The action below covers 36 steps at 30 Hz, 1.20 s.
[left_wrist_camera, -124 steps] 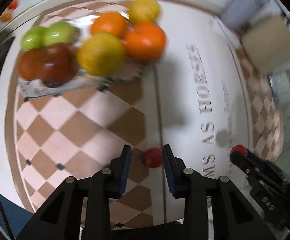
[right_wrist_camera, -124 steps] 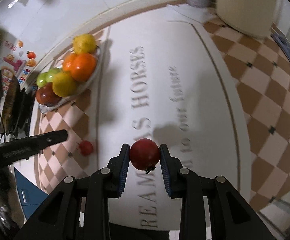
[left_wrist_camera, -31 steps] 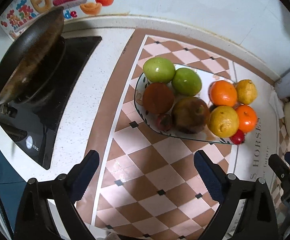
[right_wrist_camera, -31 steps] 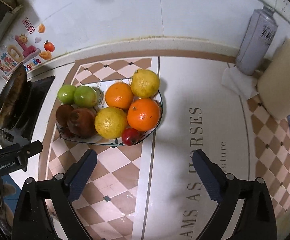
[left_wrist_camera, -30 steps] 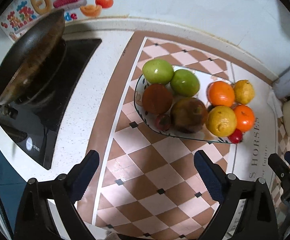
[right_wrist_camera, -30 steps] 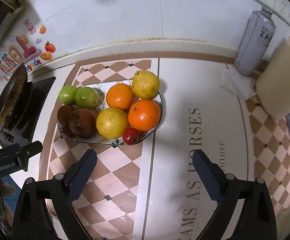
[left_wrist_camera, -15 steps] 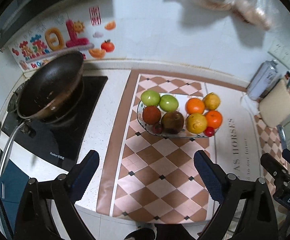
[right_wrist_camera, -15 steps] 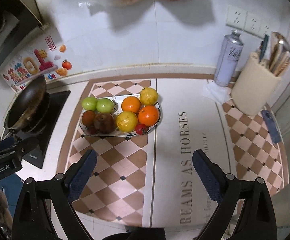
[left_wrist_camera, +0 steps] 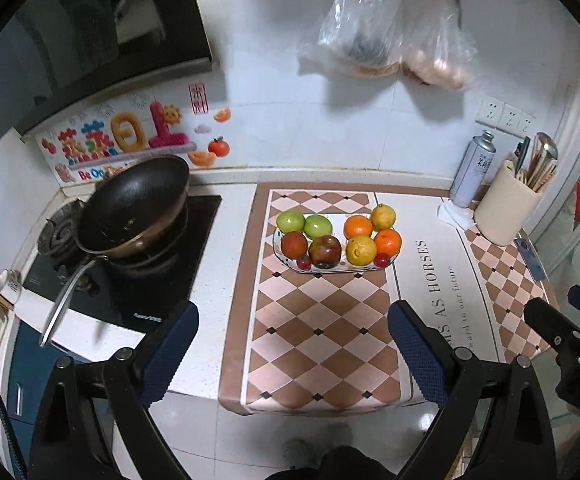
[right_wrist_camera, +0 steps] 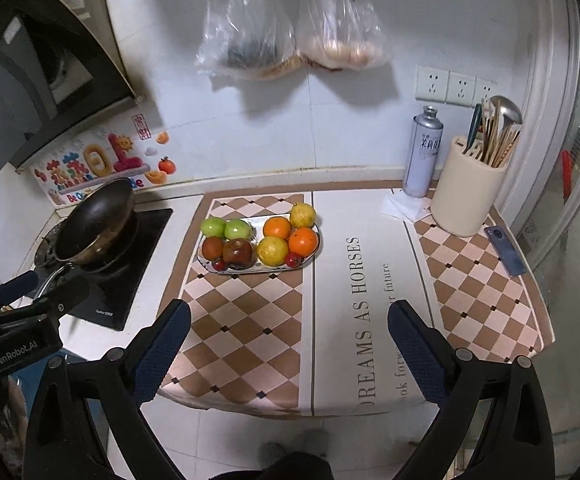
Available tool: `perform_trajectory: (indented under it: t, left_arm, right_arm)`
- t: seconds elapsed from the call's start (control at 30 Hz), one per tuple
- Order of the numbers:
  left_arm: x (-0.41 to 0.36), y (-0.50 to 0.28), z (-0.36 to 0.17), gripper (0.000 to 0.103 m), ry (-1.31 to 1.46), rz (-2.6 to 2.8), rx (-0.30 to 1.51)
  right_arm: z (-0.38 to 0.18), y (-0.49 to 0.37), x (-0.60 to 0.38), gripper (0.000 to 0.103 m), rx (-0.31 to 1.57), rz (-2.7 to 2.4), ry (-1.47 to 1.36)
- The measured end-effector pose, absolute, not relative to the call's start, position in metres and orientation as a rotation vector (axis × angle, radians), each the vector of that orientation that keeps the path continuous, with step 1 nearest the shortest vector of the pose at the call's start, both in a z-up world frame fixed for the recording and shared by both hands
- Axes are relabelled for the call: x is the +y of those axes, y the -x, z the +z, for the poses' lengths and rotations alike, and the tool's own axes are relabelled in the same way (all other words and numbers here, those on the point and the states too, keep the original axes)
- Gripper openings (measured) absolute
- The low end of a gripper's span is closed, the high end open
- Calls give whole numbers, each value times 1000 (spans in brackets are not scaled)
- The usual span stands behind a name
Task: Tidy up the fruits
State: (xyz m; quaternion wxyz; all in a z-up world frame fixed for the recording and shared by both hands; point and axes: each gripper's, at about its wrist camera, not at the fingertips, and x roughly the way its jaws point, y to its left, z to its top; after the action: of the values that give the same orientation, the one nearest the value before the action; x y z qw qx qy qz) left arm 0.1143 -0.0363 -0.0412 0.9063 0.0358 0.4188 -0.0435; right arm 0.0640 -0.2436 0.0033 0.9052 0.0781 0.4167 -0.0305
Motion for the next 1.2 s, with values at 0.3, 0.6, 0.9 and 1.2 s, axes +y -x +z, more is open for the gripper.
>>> perform_trajectory:
  t: [0.3, 0.6, 0.9, 1.2]
  left_arm:
    - [-35, -79, -25, 97, -55, -88, 855]
    - [-35, -66, -18, 97, -39, -69, 830]
    - [-37, -93, -25, 97, -38, -57, 837]
    - [-43, -142, -47, 103, -56, -28, 875]
  right_arm:
    - [28, -35, -246, 101, 835, -39, -178]
    - [32, -37, -245, 101, 845, -14, -179]
    - [27, -75, -245, 102, 820, -29, -145]
    - [0, -133, -253, 102, 854, -60, -128]
